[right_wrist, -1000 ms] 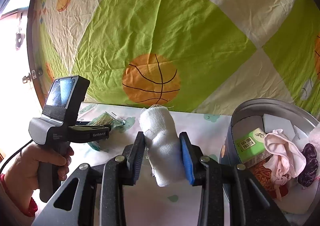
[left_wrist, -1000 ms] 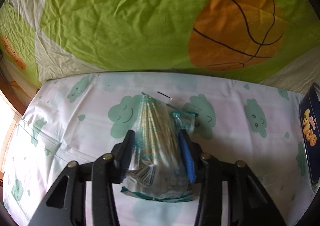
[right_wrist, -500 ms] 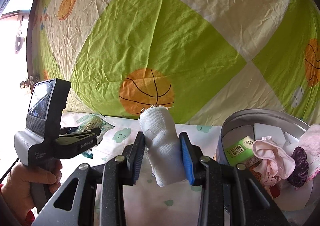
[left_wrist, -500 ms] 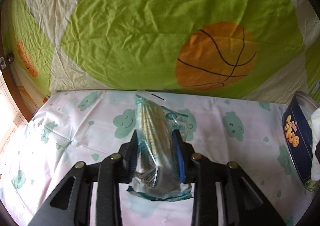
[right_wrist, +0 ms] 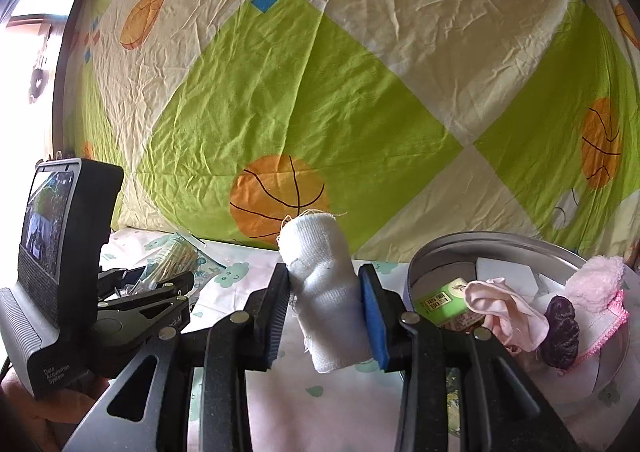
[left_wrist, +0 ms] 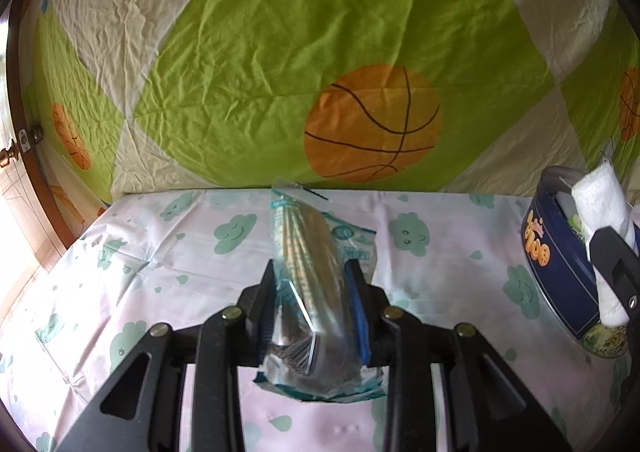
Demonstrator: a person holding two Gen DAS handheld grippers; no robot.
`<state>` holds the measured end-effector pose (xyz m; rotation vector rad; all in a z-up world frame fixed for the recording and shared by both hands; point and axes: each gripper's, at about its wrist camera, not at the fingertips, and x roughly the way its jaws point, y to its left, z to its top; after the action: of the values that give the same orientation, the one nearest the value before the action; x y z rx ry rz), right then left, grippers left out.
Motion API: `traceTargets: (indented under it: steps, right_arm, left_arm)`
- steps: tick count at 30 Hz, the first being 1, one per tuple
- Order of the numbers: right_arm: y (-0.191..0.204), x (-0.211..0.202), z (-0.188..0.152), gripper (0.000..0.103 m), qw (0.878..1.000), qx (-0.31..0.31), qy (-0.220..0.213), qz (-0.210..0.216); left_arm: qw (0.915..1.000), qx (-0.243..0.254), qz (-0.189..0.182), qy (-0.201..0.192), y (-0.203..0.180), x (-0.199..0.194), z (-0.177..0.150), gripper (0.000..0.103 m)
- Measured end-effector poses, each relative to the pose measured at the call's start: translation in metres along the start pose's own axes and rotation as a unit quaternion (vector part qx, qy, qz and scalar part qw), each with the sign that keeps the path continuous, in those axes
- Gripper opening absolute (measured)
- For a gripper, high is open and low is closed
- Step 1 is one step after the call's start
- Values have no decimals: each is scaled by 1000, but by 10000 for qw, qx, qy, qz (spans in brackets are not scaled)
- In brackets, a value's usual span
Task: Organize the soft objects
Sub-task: 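Carry the gauze roll and cotton-swab pack over the tin with both tools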
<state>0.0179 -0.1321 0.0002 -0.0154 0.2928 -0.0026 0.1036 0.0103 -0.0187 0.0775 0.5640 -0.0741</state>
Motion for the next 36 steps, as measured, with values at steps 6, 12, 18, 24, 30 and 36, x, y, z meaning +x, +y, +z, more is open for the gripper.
traceTargets:
  steps: [6,12,18,24,30,36]
  right_arm:
    - [-10,-10,-3,38,9999,85,24,-117]
    - [-19,-19,-6,38,9997,125,71,-208]
    - [-27,-27,-9,38,9995,120,74,-271]
    - [-37,-34,-11,38,9993,101,86,-346]
    - [-47,-43,-13,38,9991,99,77,-414]
    - [-54,-50,-15,38,9990,74,65,-443]
  left_arm:
    - [9999,5,-96,-118,-10,-17,-6,30]
    - [9997,-1,-181,-154,-20,-28,-12,30]
    - [9996,-31,-242,-164,-26,-37,-16,30]
    - [9993,57,-339,-157,-39,-45,-21,30]
    - [9990,12,-420,-179,-47,-53,-24,30]
    - [9988,0,-457,-182,-53,-58,-27,30]
